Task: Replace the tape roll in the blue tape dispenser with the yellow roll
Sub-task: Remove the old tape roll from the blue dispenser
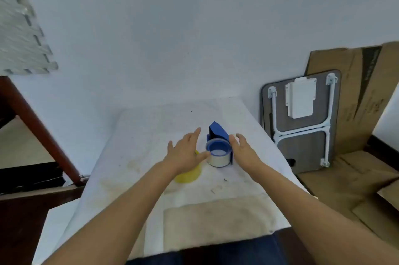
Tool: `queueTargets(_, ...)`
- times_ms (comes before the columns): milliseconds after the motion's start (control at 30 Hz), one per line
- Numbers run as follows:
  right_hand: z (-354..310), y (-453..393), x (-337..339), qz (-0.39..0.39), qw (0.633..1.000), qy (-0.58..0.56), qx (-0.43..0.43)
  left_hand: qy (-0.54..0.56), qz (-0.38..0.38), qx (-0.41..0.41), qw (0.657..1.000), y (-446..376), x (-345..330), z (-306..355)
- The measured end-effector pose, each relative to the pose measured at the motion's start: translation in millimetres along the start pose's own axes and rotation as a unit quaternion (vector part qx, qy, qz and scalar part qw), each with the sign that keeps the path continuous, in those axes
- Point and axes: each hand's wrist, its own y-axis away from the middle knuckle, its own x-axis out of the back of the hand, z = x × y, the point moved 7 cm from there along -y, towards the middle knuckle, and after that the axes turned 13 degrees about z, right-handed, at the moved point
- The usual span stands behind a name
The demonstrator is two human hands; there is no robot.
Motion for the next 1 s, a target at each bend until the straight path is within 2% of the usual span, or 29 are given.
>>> queueTargets(133,17,-8,2,0.008,0.999,-0.002,-0.047,-0.026,-0.013,-0.017,0.999,3,-17,12)
queueTargets(300,20,-21,-6,0.012,0.997,-0.017,-0.08,-0.059,0.029,-0.04,0.997,-6,-35,22)
queueTargets(400,20,-25,-10,0.004,0.997,-0.021,-0.079,-0.065,0.052,-0.043,0.996,-12,-46,22)
queueTargets(567,24,-28,-22,-0.003,0.997,-0.025,-0.076,-0.05,0.045,-0.039,0.997,-16,-56,18)
queueTargets(833,31,-21,-20,0.074,0.978,-0.146,-0.132,0.044,0.028,-0.081,0.995,-8,-50,5)
queueTargets(1000,32,-13,-24,0.045,0.957,-0.22,-0.181,0.065,0.028,-0.114,0.991,5,-39,10)
